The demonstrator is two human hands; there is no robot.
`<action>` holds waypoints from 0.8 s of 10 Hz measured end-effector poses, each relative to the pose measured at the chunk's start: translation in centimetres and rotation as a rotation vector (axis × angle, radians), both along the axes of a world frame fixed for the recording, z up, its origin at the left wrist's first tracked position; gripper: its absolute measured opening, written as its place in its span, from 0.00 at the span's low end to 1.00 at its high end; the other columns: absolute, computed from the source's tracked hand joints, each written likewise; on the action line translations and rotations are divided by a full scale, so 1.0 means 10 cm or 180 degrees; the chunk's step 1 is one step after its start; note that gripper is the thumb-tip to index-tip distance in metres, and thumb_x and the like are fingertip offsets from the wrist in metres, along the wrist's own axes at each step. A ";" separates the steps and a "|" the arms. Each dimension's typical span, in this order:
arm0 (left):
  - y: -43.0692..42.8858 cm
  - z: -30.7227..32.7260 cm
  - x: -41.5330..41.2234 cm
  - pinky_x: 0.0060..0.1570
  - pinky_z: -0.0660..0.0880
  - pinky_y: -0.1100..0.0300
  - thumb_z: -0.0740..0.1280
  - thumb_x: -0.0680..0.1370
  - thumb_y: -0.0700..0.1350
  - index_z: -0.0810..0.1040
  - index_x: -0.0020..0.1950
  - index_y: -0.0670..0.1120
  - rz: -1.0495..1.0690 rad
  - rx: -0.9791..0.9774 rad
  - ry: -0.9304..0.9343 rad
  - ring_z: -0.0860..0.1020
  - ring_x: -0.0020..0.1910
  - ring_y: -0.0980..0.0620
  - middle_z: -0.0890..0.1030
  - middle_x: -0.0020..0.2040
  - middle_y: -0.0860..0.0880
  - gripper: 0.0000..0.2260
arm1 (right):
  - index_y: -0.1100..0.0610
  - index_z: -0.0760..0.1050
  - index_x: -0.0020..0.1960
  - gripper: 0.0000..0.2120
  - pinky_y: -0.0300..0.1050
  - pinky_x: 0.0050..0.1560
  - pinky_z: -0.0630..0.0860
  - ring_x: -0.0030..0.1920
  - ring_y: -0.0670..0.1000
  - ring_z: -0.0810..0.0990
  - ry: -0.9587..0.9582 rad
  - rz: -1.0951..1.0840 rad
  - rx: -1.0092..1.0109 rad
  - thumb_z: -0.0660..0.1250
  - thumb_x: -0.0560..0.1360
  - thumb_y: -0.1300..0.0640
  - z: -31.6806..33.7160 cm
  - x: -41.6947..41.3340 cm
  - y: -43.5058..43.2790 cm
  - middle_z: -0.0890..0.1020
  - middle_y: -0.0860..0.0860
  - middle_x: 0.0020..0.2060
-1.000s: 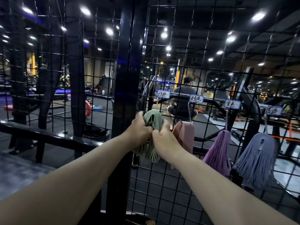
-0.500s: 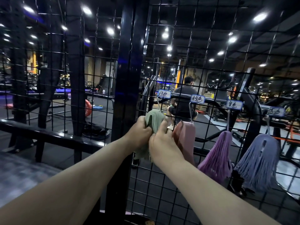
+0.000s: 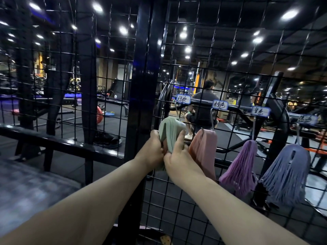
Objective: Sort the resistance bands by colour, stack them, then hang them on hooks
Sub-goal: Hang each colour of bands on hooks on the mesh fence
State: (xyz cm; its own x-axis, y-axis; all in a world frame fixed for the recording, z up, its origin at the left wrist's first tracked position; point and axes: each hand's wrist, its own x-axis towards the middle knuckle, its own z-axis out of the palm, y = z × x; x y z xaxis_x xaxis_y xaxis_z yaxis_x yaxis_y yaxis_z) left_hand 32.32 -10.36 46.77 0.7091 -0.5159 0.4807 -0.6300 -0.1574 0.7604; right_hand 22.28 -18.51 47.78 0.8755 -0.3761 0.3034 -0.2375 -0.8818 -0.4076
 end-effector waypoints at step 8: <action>0.10 -0.33 -0.08 0.68 0.63 0.61 0.57 0.84 0.53 0.31 0.76 0.63 -0.0055 -0.0104 -0.0376 0.65 0.69 0.60 0.59 0.73 0.53 0.35 | 0.53 0.33 0.79 0.34 0.45 0.69 0.64 0.74 0.55 0.65 -0.0437 0.0368 0.0738 0.50 0.84 0.46 -0.08 -0.02 0.05 0.59 0.59 0.77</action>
State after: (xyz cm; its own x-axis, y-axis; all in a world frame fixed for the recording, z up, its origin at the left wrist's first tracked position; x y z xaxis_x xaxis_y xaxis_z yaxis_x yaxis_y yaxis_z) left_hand 31.47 -9.33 43.43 0.6377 -0.5102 0.5771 -0.7180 -0.1223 0.6852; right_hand 22.03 -18.02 47.01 0.8732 -0.3493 0.3397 -0.0695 -0.7793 -0.6228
